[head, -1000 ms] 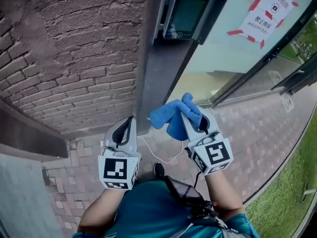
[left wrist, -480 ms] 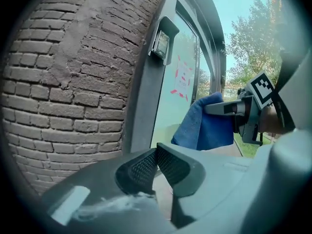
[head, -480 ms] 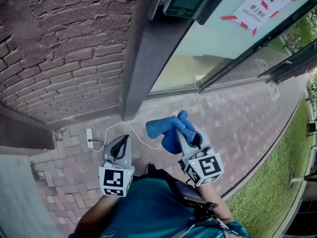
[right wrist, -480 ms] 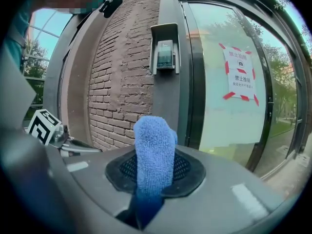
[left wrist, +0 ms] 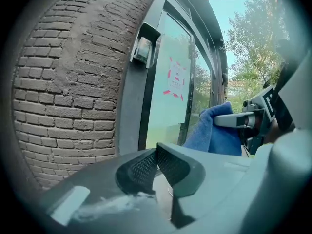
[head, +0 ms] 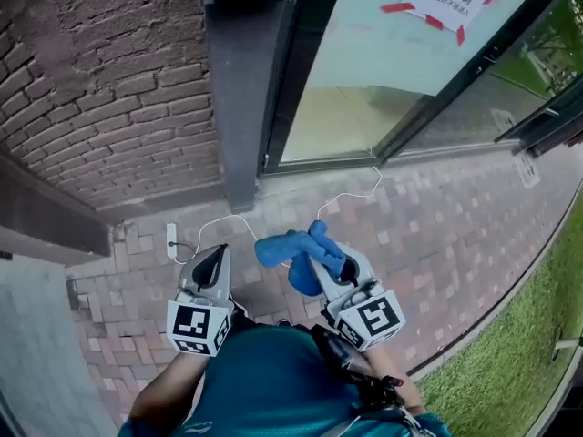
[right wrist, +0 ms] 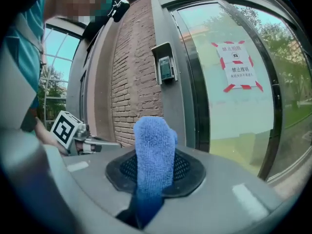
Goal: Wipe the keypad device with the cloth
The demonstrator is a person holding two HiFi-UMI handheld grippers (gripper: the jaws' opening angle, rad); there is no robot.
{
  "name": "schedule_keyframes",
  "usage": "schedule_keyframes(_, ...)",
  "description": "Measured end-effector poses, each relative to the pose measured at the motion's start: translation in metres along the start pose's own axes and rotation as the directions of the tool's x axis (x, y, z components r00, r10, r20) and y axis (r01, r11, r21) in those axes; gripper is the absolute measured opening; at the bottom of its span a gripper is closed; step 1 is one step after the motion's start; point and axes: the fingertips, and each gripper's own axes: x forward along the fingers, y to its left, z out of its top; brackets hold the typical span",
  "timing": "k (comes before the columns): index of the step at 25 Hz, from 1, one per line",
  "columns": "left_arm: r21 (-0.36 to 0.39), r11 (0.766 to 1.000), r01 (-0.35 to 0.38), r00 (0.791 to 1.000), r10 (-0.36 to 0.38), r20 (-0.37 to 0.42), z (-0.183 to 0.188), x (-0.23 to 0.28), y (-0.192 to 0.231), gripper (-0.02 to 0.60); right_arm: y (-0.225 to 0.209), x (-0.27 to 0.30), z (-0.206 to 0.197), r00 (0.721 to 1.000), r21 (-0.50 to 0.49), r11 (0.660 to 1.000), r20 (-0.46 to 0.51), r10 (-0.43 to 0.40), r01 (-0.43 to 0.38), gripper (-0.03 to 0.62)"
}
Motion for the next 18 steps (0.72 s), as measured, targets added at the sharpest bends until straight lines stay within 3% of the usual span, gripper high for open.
schedule_keyframes(4, -0.034, 0.995, -0.098, 0.995, 0.099, 0.025, -0.01, -0.029, -0.052, -0.008, -0.001, -0.065, -0.021, 0.995, -0.006, 0.996, 0.037, 0.09, -0.09, 0.069)
schedule_keyframes(8, -0.059, 0.982, -0.178, 0.984, 0.178, -0.004, -0.028, -0.063, -0.092, -0.008, 0.0, -0.113, -0.039, 0.991, 0.0, 0.992, 0.042, 0.126, -0.126, 0.069)
schedule_keyframes(18, 0.0, 0.987, -0.162, 0.986, 0.162, -0.038, -0.043, -0.106, -0.16, -0.008, 0.023, -0.169, -0.055, 0.984, 0.042, 0.986, 0.078, 0.158, -0.162, 0.069)
